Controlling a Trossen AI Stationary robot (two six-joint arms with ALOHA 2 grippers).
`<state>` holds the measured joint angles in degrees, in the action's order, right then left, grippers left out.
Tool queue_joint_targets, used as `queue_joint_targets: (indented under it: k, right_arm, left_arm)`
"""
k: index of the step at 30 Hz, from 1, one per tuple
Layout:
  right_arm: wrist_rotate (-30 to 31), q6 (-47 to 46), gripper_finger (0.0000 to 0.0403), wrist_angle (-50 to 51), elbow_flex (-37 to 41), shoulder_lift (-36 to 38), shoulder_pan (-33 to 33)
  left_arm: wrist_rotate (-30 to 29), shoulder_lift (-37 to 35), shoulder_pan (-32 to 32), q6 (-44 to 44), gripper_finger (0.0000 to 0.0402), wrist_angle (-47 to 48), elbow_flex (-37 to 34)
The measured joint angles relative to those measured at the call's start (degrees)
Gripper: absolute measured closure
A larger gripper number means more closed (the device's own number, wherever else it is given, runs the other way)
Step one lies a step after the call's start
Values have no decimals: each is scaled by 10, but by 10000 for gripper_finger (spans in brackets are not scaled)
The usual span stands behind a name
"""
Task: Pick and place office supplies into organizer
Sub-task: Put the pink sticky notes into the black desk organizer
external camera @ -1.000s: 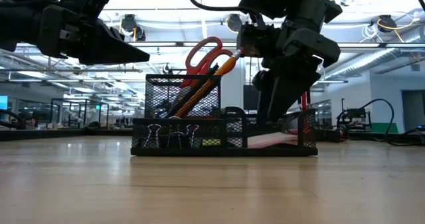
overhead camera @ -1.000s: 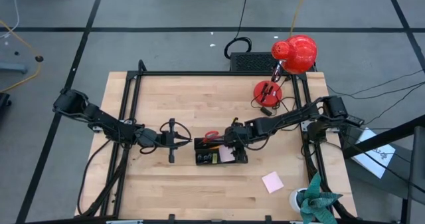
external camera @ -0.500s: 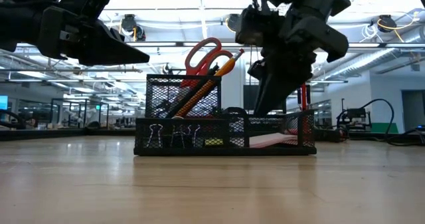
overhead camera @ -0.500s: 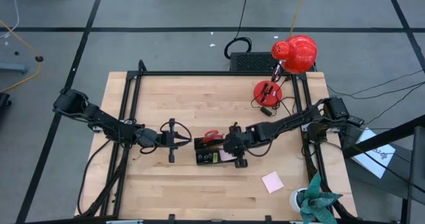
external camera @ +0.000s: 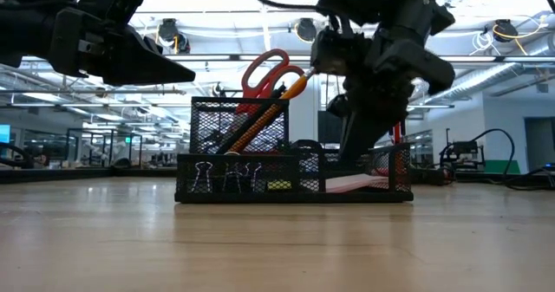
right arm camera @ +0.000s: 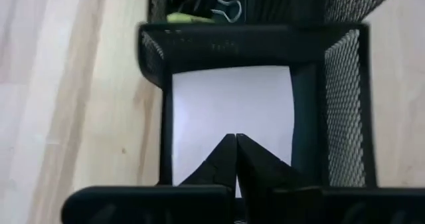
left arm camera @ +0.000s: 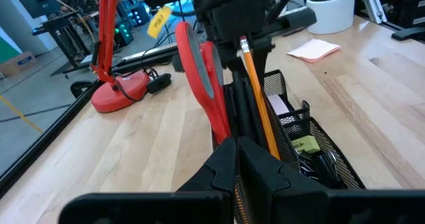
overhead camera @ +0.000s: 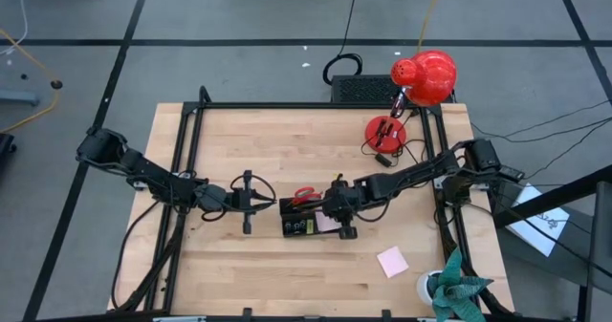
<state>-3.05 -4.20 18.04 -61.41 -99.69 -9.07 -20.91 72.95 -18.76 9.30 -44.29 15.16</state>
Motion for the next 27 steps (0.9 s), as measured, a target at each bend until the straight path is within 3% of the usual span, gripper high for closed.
queue_joint_targets:
  k: [17, 27]
  right_arm:
    - [-32, -9, 402, 0, 5, -23, 5]
    - [-21, -33, 403, 36, 6, -24, 3]
  left_arm:
    - [0, 0, 0, 11, 376, -2, 0]
    - [14, 0, -16, 64, 376, -64, 0]
